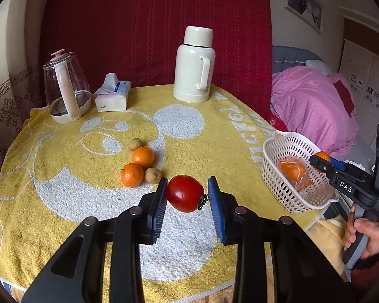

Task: Organize fruits
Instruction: 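Carry the orange into the basket and open the right tool while the left tool carries the tomato, then lower the red tomato into the basket and open the left tool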

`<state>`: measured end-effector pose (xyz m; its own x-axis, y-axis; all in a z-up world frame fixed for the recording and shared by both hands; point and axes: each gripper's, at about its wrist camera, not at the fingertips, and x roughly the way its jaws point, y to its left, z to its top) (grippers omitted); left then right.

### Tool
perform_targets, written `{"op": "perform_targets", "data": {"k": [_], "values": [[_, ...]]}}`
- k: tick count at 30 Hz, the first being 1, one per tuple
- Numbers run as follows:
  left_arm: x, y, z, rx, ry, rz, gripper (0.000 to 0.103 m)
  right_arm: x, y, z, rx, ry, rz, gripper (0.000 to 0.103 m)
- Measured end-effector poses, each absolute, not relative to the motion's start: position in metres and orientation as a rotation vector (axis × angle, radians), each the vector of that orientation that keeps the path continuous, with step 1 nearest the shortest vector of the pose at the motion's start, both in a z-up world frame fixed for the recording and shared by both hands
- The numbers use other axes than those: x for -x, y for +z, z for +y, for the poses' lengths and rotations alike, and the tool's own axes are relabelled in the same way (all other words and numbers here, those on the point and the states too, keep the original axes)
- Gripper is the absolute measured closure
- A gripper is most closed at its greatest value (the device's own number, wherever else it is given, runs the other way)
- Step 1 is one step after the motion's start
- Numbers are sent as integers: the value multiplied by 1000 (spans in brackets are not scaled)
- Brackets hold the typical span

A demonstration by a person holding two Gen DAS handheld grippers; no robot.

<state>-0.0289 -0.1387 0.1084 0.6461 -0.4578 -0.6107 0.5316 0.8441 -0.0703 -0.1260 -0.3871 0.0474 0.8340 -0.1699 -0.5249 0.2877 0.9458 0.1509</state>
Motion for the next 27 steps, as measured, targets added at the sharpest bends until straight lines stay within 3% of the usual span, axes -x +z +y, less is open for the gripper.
{"op": "perform_targets", "data": {"k": [7,8,9,10,27], "values": [[29,112,-160,-139,-597,656,70,129,47,-397,-244,-265,531,60],[29,112,-163,-141,-602,655,70,130,48,-399,-246,-268,526,57],[30,112,-166,-144,-609,655,70,131,49,-400,-245,-274,523,45],[30,112,-169,-147,-614,655,70,131,50,-401,-240,-281,521,42],[37,116,-244,-204,-782,645,70,139,59,-413,-222,-332,484,42]]}}
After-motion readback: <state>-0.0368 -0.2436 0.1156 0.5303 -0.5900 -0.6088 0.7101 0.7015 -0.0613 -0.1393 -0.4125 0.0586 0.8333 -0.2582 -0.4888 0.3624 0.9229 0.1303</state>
